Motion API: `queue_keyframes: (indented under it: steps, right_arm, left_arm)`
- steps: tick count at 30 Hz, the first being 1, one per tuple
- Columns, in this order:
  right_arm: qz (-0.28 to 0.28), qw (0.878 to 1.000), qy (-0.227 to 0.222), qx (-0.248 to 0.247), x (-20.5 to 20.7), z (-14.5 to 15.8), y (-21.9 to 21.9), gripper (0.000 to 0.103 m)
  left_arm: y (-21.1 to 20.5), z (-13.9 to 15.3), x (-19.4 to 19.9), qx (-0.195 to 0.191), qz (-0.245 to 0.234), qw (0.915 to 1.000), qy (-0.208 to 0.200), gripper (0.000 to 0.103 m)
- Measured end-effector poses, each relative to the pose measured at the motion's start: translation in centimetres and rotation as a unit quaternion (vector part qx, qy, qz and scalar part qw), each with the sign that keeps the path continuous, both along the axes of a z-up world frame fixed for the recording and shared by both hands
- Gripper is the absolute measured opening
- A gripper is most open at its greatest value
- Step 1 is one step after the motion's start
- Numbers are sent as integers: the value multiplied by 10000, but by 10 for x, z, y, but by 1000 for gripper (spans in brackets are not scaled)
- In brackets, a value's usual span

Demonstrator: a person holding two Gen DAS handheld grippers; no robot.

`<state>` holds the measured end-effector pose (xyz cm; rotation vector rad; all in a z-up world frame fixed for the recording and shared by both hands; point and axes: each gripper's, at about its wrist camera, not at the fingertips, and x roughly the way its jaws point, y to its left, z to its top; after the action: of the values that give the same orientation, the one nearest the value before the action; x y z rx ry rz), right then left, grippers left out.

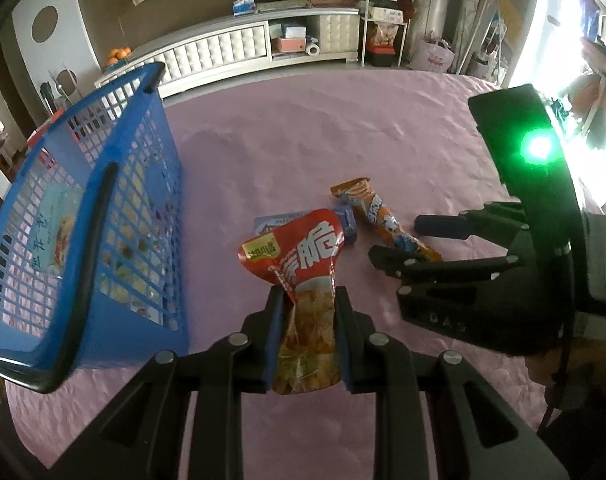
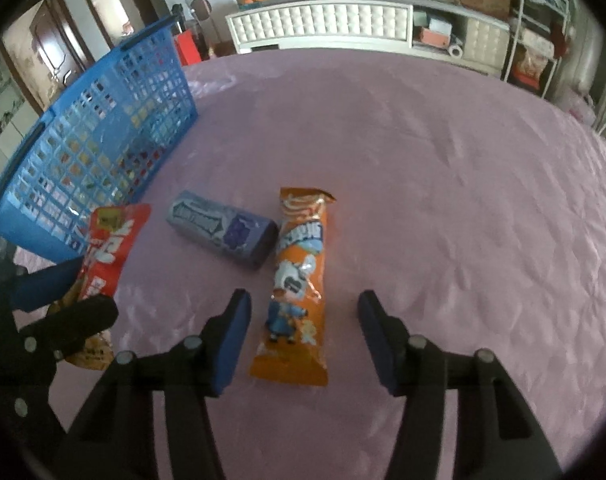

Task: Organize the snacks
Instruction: 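Lift the red packet with the left tool while the right tool grasps the orange candy stick, then carry both snacks over the basket and release them inside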

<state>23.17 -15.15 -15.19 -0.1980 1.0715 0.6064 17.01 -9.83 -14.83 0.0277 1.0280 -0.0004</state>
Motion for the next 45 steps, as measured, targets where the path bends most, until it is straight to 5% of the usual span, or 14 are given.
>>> queue_keyframes:
  steps: [4,8,32,45]
  right_arm:
    - [31,9993,-254,-258,-6,-1,2,34]
    - [108,9998,-142,-115,-16,3,-5,28]
    - [92,9909,-1302,326,-124,151,-1,28]
    - [315,9850,-1613,535,-144,189,51,28]
  left_arm:
    - [-1,-4,-1,34,29,10000,43,22]
    - [0,-4,-1,61,48,9999,72,22]
    - [48,103,-75,-224,-276,9930,-1126,22]
    - [106,146,-102,93,-260,9873,-1563,22]
